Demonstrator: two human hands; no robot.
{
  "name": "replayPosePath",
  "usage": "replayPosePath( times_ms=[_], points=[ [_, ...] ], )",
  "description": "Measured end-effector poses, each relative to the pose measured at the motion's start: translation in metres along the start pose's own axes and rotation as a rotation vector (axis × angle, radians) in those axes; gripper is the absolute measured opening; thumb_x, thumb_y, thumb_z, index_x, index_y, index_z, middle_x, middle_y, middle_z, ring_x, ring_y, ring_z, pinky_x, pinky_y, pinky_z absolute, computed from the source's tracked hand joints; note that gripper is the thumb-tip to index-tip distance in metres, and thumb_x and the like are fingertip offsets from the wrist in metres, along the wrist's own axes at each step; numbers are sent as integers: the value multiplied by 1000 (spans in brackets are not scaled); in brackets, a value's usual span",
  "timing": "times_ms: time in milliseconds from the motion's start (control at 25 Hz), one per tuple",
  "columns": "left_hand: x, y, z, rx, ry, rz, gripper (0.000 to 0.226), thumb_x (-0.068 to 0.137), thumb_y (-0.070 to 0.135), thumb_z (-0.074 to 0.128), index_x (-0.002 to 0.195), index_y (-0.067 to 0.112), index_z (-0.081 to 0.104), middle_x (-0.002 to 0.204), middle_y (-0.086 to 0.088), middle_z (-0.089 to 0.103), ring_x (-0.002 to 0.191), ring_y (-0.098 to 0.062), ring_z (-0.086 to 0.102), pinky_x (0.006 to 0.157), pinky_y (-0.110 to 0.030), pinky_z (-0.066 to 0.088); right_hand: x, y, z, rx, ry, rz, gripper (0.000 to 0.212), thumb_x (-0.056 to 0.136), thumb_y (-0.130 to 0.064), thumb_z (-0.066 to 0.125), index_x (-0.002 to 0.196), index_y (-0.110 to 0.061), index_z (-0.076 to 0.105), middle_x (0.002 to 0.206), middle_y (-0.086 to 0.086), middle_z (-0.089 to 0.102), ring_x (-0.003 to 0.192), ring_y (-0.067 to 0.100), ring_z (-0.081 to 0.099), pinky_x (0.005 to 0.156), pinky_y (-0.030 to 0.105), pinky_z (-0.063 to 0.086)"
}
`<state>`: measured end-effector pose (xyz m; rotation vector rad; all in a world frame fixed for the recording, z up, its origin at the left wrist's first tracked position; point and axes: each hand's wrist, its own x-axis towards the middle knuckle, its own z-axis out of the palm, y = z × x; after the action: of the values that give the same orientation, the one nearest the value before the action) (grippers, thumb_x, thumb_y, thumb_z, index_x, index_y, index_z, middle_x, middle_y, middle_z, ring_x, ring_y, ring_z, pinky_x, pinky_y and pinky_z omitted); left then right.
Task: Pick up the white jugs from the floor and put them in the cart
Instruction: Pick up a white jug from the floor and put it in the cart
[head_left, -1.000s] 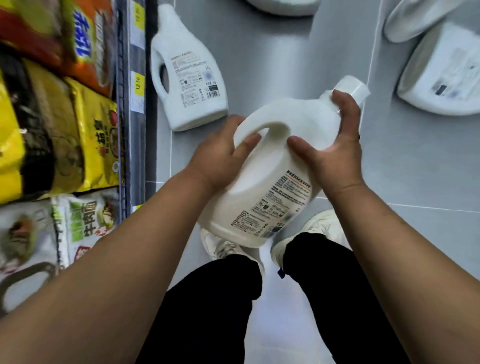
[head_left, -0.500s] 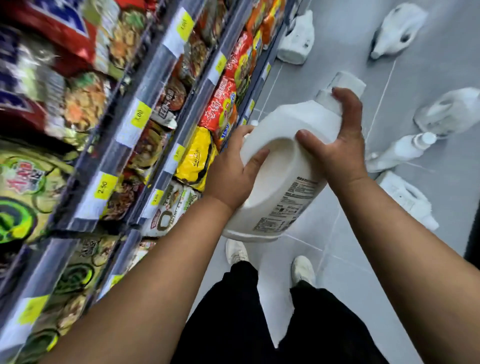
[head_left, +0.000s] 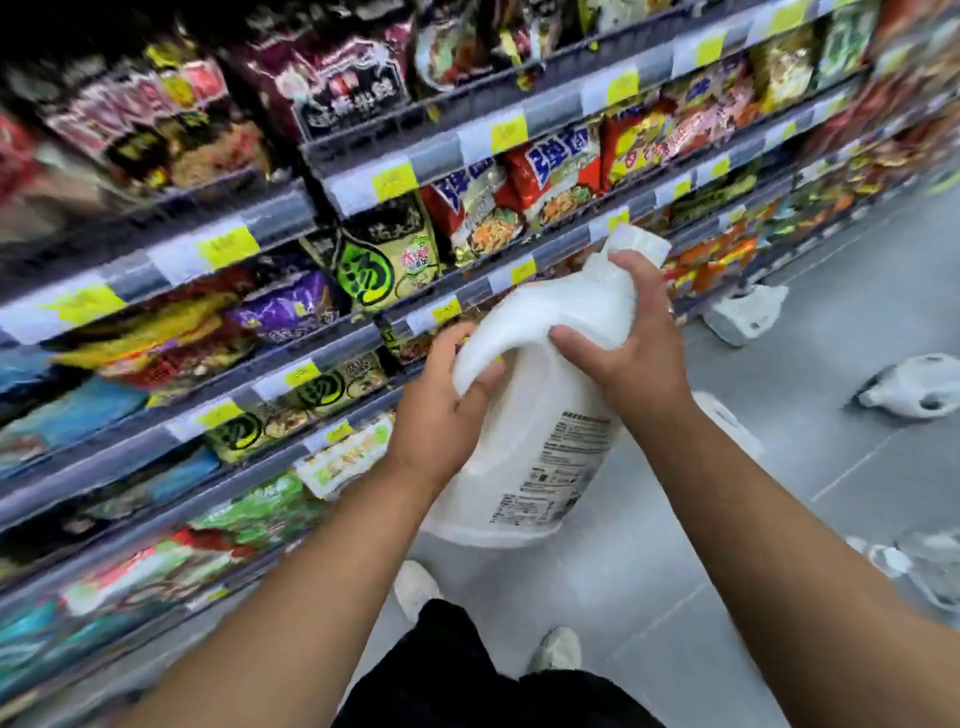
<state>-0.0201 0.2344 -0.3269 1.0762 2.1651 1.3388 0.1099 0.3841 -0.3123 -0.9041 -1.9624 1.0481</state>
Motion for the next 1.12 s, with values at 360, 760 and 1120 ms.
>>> replayPosePath(
  times_ms=[360, 760, 1120],
  points=[
    [-160, -16, -187, -16, 455, -170, 29, 88, 57, 52, 114, 58, 39, 100, 45, 56, 93, 8, 59, 80, -29, 50, -88, -173, 135, 133, -401, -283, 74, 53, -65, 64, 119, -54, 32, 123, -10, 43, 112, 9, 44, 89, 21, 35],
    [-412, -73, -404, 119, 854, -342, 46, 87, 57, 49, 128, 37, 46, 99, 23, 62, 95, -14, 63, 79, -34, 51, -314, -362, 323, 306, -744, -453, 87, 52, -64, 64, 131, -37, 42, 128, -3, 45, 118, 19, 46, 98, 31, 38],
    [-559, -148, -536, 168, 1132, -590, 24, 96, 38, 57, 116, 46, 46, 97, 41, 56, 88, 19, 53, 73, -20, 45, -471, -466, 487, 398, -1097, -529, 82, 50, -67, 66, 126, -52, 37, 130, 1, 46, 114, 21, 48, 96, 40, 43]
  ],
)
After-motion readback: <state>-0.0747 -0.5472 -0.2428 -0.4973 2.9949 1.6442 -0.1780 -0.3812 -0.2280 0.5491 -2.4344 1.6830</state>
